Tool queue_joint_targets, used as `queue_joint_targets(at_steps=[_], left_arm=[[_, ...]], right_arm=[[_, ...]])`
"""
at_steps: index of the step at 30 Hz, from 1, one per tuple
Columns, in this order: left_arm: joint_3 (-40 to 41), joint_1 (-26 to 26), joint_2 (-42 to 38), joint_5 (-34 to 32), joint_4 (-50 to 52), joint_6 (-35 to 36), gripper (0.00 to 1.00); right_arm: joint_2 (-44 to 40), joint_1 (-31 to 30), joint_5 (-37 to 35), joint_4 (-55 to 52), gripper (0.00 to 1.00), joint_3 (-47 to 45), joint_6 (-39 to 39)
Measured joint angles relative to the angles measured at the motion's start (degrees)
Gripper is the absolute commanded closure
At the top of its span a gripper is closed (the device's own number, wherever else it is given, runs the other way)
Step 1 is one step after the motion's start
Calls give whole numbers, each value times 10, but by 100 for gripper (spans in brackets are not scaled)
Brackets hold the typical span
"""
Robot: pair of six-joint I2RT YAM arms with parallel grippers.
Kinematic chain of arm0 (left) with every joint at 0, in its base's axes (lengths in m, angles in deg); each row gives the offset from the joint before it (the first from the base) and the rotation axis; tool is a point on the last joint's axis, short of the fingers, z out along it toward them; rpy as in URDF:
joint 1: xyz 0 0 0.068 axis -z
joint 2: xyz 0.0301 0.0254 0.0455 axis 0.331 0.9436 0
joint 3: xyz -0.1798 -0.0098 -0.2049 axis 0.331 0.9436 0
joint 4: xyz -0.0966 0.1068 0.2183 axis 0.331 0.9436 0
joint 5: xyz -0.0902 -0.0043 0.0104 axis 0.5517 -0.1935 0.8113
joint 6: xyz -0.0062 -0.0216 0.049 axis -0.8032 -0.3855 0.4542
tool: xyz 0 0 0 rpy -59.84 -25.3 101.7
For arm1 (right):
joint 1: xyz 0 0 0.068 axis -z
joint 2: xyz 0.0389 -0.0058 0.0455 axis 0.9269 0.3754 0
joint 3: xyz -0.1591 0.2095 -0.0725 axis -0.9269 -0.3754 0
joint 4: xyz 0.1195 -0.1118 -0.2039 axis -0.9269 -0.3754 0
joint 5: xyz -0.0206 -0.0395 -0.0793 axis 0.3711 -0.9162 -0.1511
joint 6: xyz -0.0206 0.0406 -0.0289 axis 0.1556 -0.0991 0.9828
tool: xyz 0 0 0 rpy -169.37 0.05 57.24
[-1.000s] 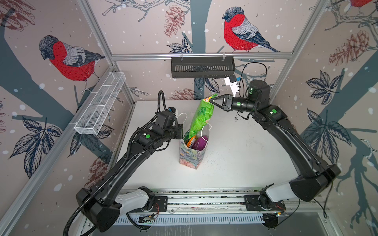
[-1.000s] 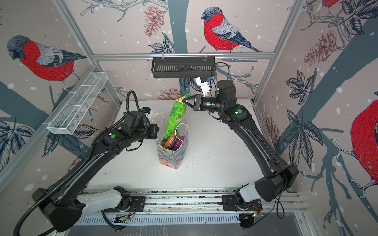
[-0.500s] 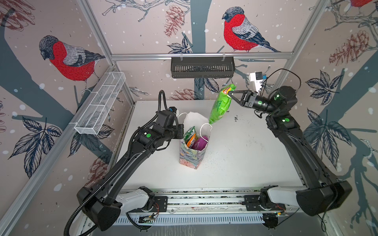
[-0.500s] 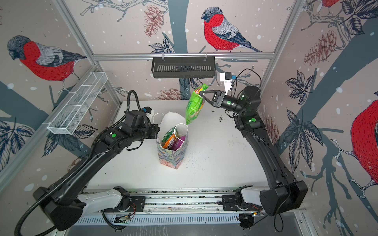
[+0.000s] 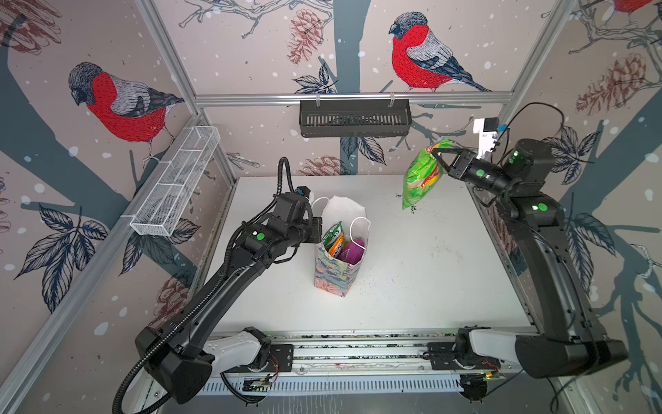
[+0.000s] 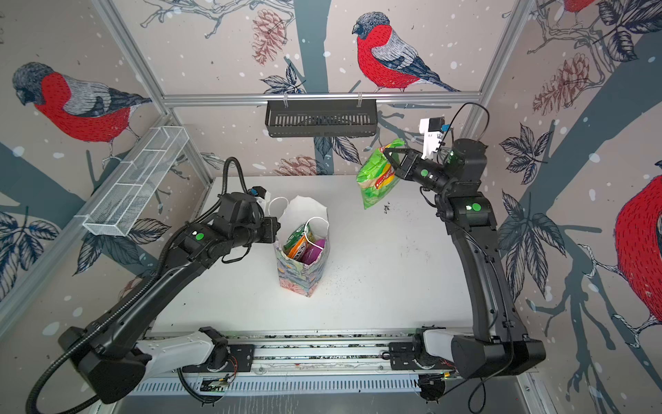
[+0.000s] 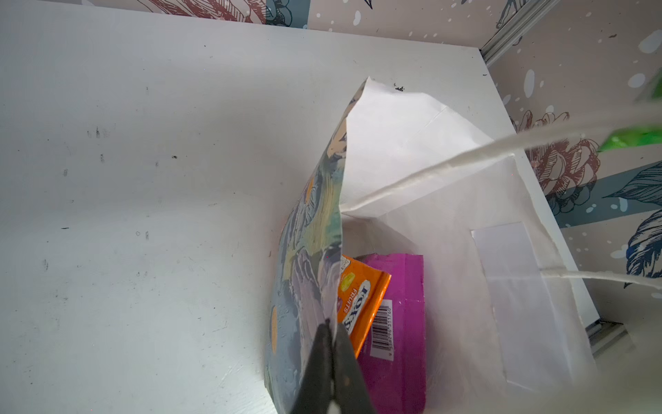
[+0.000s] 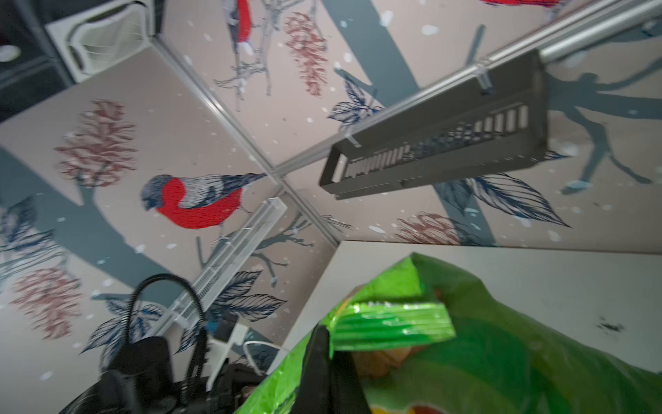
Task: Take the snacks out of the paper bag
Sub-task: Place the snack at the middle-right of the table.
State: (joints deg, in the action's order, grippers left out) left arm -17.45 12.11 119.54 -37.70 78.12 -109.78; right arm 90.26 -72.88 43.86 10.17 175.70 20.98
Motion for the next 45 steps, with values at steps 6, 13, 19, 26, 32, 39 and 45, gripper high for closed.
queue_joint_targets(at_steps=[6, 13, 19, 26, 32, 39, 45], left_arm=[[-7, 0, 9, 0, 0, 1, 100], [-14, 0, 17, 0, -1, 4, 100], [-16, 0, 23, 0, -2, 4, 100], [-21, 0, 29, 2, -4, 5, 100], [-25, 0, 35, 2, -5, 7, 100], [-27, 0, 38, 2, -5, 15, 100], [-28, 0, 38, 2, -5, 16, 100]], right_arm=[[17, -10, -111, -119, 100, -22, 73], [44, -22, -202, -173, 100, -61, 108], [66, -43, -285, -203, 100, -60, 135], [105, -59, -347, -238, 100, -42, 152], [139, -72, -377, -260, 100, -37, 165], [198, -86, -392, -272, 99, -13, 176], [234, -101, -392, -274, 99, -8, 179]])
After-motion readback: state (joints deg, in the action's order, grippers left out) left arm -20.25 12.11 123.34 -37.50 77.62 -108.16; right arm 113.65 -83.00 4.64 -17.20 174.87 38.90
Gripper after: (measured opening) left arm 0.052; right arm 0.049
